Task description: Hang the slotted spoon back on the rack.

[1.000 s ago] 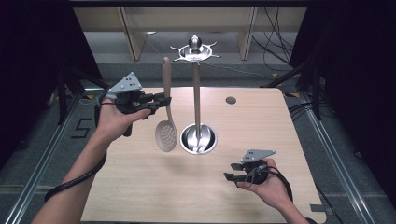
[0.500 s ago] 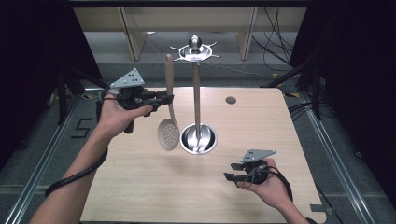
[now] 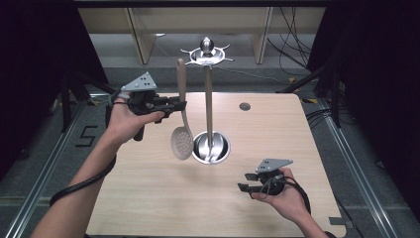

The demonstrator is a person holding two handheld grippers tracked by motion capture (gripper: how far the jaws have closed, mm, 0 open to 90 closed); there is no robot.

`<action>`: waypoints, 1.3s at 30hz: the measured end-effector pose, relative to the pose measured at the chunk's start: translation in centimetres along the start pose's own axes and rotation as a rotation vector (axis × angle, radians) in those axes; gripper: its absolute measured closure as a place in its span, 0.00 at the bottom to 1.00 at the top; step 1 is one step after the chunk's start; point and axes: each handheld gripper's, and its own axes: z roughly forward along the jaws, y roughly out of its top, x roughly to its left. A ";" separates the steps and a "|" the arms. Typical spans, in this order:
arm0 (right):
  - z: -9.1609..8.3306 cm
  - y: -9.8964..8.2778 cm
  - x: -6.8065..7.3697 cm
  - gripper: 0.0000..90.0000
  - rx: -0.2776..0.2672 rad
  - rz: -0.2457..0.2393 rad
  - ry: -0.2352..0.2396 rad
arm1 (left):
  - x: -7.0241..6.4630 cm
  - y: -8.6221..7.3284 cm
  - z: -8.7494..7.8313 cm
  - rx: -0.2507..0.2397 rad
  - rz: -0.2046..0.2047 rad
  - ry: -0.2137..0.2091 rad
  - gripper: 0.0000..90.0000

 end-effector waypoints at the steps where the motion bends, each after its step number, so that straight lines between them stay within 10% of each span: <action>1: 0.0 0.0 0.0 0.58 0.003 0.006 0.004 | 0.0 0.0 0.1 0.003 0.001 0.000 0.83; 26: 0.1 0.0 0.2 0.58 0.011 0.013 0.014 | -0.3 -0.3 1.6 0.011 -0.052 -0.008 0.83; 39: -0.1 0.0 0.1 0.58 0.000 -0.015 -0.003 | -1.0 -1.4 -0.2 -0.066 -0.054 0.097 0.59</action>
